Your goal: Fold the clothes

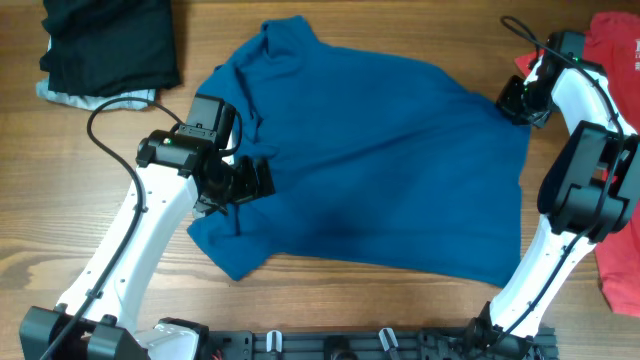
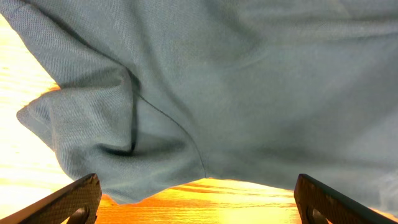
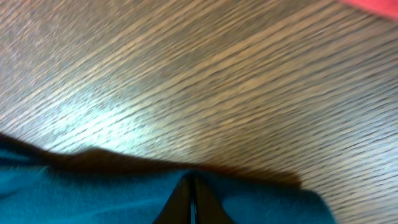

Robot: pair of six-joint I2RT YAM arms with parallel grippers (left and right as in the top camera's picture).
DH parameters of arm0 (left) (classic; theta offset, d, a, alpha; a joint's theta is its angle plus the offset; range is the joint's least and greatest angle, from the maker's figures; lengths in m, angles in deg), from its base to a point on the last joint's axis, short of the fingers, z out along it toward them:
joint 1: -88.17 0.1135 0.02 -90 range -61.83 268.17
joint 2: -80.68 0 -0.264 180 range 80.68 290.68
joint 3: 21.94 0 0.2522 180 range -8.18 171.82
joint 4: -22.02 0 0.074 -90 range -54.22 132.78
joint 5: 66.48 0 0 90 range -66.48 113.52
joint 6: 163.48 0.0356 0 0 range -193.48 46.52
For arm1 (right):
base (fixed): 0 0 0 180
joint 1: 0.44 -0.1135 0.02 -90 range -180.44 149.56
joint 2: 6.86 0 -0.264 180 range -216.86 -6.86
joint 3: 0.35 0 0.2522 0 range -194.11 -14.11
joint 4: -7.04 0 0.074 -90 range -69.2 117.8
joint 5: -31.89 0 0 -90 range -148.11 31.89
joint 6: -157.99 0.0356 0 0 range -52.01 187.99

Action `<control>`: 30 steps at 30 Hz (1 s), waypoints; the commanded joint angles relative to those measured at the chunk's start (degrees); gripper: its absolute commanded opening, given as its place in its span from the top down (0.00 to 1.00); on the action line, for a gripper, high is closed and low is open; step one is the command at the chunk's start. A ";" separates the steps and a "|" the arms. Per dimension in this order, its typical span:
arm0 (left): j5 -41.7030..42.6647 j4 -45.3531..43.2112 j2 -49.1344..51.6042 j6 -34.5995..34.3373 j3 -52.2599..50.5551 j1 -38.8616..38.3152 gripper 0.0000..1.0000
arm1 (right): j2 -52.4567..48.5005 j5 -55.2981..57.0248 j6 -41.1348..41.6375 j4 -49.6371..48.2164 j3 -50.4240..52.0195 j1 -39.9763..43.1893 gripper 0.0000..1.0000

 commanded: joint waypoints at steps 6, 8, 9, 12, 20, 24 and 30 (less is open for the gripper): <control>0.50 0.33 0.37 1.09 0.00 -0.22 0.00 | -5.86 13.16 2.89 2.25 -0.98 9.11 0.96; 0.52 0.33 0.37 1.09 0.00 -0.22 0.00 | -5.86 13.09 3.96 5.55 -4.81 10.47 0.96; 0.52 0.35 0.37 1.09 0.00 -0.22 0.00 | -5.84 12.52 4.15 7.85 -7.19 10.99 0.96; 0.50 0.13 0.37 1.11 0.00 -0.22 0.00 | -4.68 6.49 4.11 13.86 -13.49 11.47 0.96; -3.89 -3.43 0.39 0.76 0.02 -3.10 0.55 | 21.07 -19.80 -1.79 26.34 -16.15 8.63 0.96; -5.86 -11.39 2.86 -2.60 0.02 -1.18 0.96 | 29.27 -20.72 -5.81 33.03 -16.09 -0.76 0.96; -3.48 -14.64 12.70 -1.88 0.02 3.28 0.96 | 30.40 -15.63 -4.68 36.00 -14.82 -17.86 0.96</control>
